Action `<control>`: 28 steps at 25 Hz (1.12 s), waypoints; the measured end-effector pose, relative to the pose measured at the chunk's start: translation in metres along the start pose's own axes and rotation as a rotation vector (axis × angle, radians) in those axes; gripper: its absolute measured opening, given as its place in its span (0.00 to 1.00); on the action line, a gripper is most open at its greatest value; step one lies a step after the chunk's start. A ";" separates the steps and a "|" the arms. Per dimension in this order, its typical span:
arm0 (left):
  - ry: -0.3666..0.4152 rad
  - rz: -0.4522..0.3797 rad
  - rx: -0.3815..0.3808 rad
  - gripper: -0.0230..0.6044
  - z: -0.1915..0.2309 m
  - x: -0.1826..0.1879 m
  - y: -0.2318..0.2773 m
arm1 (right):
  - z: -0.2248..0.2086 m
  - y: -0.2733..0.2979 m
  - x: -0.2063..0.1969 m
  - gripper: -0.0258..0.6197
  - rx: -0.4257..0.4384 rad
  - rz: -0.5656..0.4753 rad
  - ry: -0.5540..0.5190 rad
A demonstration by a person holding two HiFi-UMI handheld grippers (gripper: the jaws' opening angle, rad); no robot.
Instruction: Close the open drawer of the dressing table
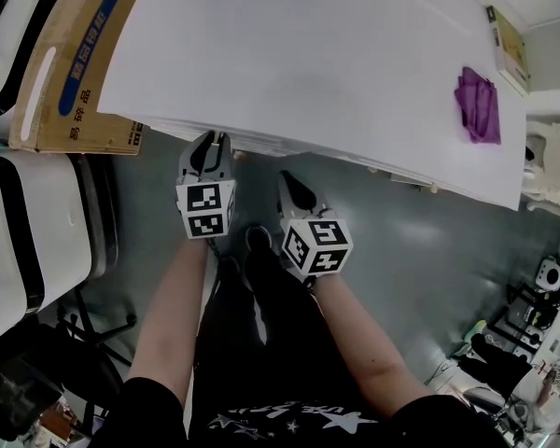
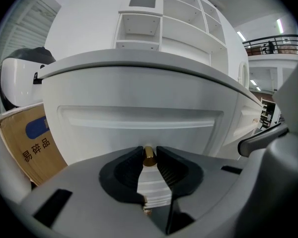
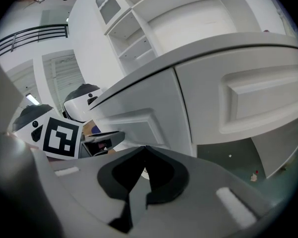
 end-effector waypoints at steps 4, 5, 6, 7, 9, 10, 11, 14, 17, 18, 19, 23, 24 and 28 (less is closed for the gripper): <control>0.007 -0.021 0.013 0.18 0.000 0.002 0.000 | 0.006 0.000 0.001 0.04 -0.004 -0.009 -0.007; -0.001 -0.020 0.013 0.18 0.000 0.002 0.000 | 0.008 -0.002 0.001 0.04 -0.006 -0.012 -0.009; -0.013 -0.017 0.005 0.18 0.000 0.002 0.000 | 0.010 -0.003 0.000 0.04 -0.009 -0.015 -0.010; -0.026 -0.011 -0.009 0.18 0.000 0.000 -0.001 | 0.013 -0.005 -0.001 0.04 -0.014 -0.019 -0.011; -0.036 -0.002 -0.043 0.19 0.000 -0.001 -0.004 | 0.019 -0.009 -0.003 0.04 -0.024 -0.026 -0.013; -0.034 -0.001 -0.059 0.22 0.001 -0.002 -0.006 | 0.023 -0.012 -0.004 0.04 -0.030 -0.030 -0.014; -0.032 0.000 -0.073 0.26 0.001 -0.001 -0.008 | 0.027 -0.014 -0.005 0.04 -0.035 -0.035 -0.015; -0.037 0.007 -0.101 0.34 0.004 0.002 -0.017 | 0.041 -0.022 -0.007 0.04 -0.046 -0.049 -0.020; -0.053 0.005 -0.099 0.38 0.008 0.006 -0.035 | 0.055 -0.034 -0.010 0.04 -0.060 -0.061 -0.025; -0.059 -0.001 -0.095 0.39 0.010 0.008 -0.043 | 0.060 -0.039 -0.010 0.04 -0.066 -0.068 -0.026; -0.064 -0.010 -0.095 0.39 0.011 0.011 -0.052 | 0.065 -0.043 -0.010 0.04 -0.071 -0.076 -0.028; -0.064 -0.075 -0.145 0.39 0.015 0.025 -0.096 | 0.090 -0.065 -0.006 0.04 -0.088 -0.116 -0.041; -0.059 -0.089 -0.158 0.39 0.016 0.027 -0.108 | 0.097 -0.071 -0.006 0.04 -0.092 -0.126 -0.045; -0.070 -0.118 -0.188 0.39 0.024 0.040 -0.153 | 0.127 -0.097 -0.002 0.04 -0.102 -0.162 -0.065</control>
Point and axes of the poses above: the fingertips, and each gripper's own axes: y forward along the fingers, z to its left, x out of its top, the point moved 6 cm from there along -y, backward along the fingers, and after that the axes turned 14 degrees about x, right-handed, at the moved point
